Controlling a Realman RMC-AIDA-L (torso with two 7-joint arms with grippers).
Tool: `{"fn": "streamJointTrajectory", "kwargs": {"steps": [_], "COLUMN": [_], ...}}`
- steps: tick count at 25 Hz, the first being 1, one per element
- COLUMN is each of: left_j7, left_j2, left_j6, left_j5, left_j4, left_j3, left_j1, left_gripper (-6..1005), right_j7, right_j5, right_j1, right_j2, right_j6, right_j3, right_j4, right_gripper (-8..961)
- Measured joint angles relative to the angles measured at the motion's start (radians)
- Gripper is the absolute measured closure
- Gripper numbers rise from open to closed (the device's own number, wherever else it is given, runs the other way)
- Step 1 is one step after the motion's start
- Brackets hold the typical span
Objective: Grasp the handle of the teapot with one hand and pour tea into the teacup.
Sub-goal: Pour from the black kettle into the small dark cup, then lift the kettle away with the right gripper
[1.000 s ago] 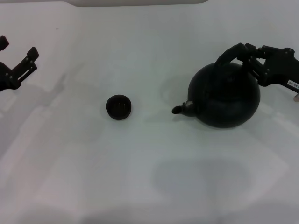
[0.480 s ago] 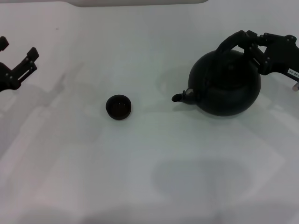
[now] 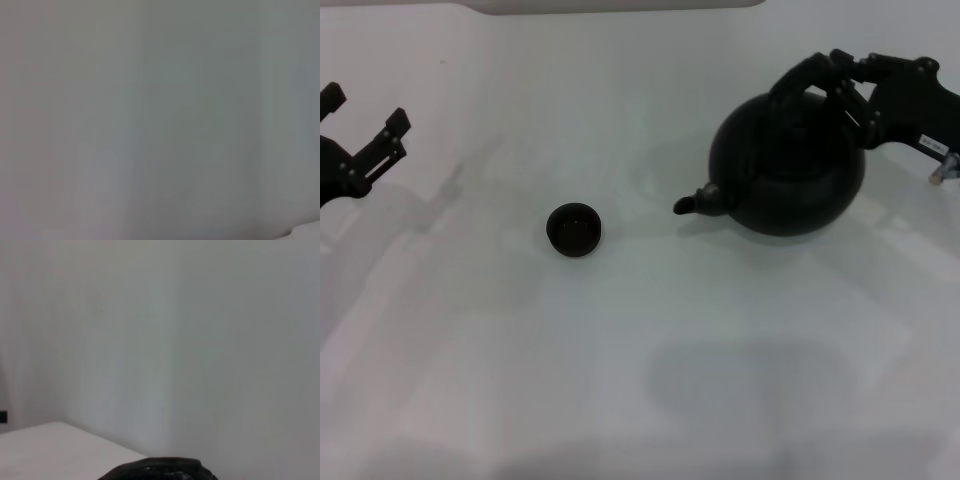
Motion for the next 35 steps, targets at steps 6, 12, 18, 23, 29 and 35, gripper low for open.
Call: {"fn": "streamJointTrajectory", "kwargs": {"steps": [6,12,18,23,29,35], "left_j7": [0.001,0.002,0.007,0.051,0.079,0.099], "left_j2": [0.001,-0.001,0.005,0.015,0.01,0.007], "left_j6": [0.0,0.005,-0.001,-0.008,-0.022,-0.041], "left_j5": [0.0,0.012,0.017,0.041,0.043,0.042], "left_j4": [-0.01,-0.011,-0.035,-0.033,-0.026,-0.03], "left_j3": [0.004,0.006,0.003,-0.026,-0.106,-0.111], "left_j1": [0.003,0.011,0.03,0.065,0.095,0.1], "left_gripper": [163,163,164,164,164,164], "right_j7": [-0.032,-0.038,-0.039,-0.039,-0.044,-0.06], "right_j5": [0.093,0.142,0.164,0.169,0.169,0.169], "right_j1": [0.032,0.038,0.056,0.077,0.096,0.104], "right_j2": [-0.001,-0.002,-0.001,-0.002,-0.002,-0.002], "right_j6": [0.02,0.075,0.107,0.153,0.18,0.207], "right_j3": [-0.11,-0.212,-0.25,-0.27,-0.275,-0.29], "right_j4": [-0.011,-0.073,-0.093,-0.099,-0.11,-0.125], "right_gripper": [777,777,779,781,785,789]}}
